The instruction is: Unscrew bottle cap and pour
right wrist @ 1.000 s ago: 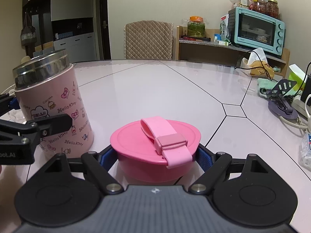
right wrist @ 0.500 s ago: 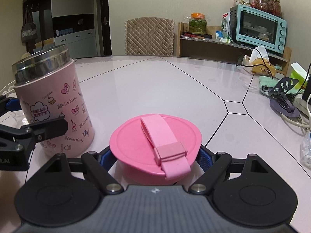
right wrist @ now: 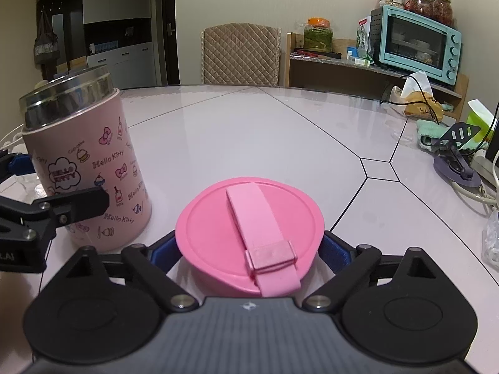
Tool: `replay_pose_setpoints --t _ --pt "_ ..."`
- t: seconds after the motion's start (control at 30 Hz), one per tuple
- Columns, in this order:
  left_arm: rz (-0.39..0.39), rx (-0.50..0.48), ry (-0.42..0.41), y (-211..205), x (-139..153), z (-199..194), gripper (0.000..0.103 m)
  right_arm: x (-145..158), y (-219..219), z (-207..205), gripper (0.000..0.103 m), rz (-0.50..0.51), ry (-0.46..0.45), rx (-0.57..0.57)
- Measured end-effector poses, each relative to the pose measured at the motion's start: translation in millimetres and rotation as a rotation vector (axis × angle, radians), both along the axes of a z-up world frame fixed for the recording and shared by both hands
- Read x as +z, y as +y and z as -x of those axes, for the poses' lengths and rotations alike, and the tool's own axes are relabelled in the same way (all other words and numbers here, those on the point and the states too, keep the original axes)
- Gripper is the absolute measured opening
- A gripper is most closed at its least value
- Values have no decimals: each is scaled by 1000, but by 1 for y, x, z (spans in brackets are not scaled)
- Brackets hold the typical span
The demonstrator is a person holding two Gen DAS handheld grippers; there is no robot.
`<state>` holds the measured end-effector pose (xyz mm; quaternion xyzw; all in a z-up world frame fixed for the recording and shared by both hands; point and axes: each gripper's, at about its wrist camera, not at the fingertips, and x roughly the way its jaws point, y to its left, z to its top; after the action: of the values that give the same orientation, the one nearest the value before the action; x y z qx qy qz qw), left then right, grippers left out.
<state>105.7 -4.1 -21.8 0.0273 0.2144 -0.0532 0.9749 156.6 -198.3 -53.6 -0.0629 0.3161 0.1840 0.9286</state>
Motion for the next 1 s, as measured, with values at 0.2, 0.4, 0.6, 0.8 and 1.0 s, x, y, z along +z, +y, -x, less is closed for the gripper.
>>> replay_pose_setpoints --t 0.2,0.4,0.6,0.8,1.0 --pt "3 0 9 1 -1 1 103 0 -2 7 98 -3 -2 -4" --pt "3 3 15 0 -1 3 103 1 -8 18 100 -6 -5 -11" --pt "-3 9 23 -1 -2 6 103 3 -12 28 101 -6 -12 -15" --pt "-4 27 41 -1 -4 9 103 5 -18 35 103 -22 -16 -20" --pt "6 48 74 -1 -6 12 103 5 -22 39 103 -38 -6 -24"
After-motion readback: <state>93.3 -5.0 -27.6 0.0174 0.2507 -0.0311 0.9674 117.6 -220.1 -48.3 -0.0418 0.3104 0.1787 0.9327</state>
